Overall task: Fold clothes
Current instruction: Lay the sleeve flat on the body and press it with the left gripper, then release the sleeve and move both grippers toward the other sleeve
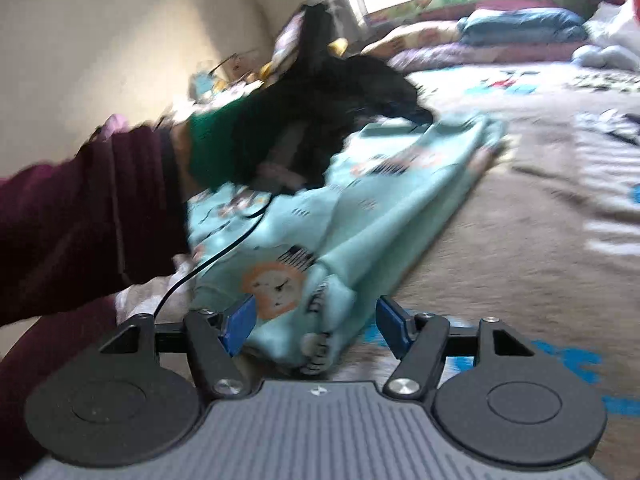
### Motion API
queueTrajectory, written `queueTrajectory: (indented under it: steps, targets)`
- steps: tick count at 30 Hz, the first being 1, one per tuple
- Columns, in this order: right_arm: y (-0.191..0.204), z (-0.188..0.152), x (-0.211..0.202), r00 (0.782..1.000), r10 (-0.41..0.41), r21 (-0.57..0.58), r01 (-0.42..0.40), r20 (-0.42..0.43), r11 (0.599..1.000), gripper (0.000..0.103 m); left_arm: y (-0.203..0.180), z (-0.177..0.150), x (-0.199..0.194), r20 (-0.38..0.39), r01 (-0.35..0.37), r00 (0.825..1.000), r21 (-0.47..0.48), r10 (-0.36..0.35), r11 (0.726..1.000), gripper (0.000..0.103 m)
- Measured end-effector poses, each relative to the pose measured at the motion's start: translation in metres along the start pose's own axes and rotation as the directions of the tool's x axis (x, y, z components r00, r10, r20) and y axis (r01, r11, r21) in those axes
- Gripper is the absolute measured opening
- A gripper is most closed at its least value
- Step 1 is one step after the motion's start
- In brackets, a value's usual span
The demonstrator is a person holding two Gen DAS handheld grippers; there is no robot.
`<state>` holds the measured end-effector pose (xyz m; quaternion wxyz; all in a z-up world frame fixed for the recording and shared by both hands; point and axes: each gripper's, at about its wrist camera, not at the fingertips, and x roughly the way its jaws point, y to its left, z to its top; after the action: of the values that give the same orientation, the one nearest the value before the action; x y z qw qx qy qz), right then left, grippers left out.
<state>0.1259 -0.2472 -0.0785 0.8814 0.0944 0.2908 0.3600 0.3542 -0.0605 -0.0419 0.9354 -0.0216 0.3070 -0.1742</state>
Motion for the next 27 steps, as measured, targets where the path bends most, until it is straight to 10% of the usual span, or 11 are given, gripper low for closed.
queueTrajectory:
  steps: [5,12,27]
  targets:
    - [0.031,0.006,-0.004,0.979,-0.047,-0.202,0.088,0.198,0.976,0.067,-0.027,-0.004,0.017,-0.07,0.048,0.997,0.114,-0.04,0.992,0.005]
    - [0.04,-0.008,0.049,0.996,-0.086,-0.243,0.076,-0.03,0.967,0.065,-0.039,-0.012,0.06,-0.148,0.049,0.989,0.2,-0.019,0.979,0.005]
    - [0.054,-0.022,0.061,0.993,-0.109,-0.297,0.094,-0.037,0.95,0.076,-0.022,-0.002,0.062,-0.176,0.035,0.984,0.117,-0.014,0.993,0.014]
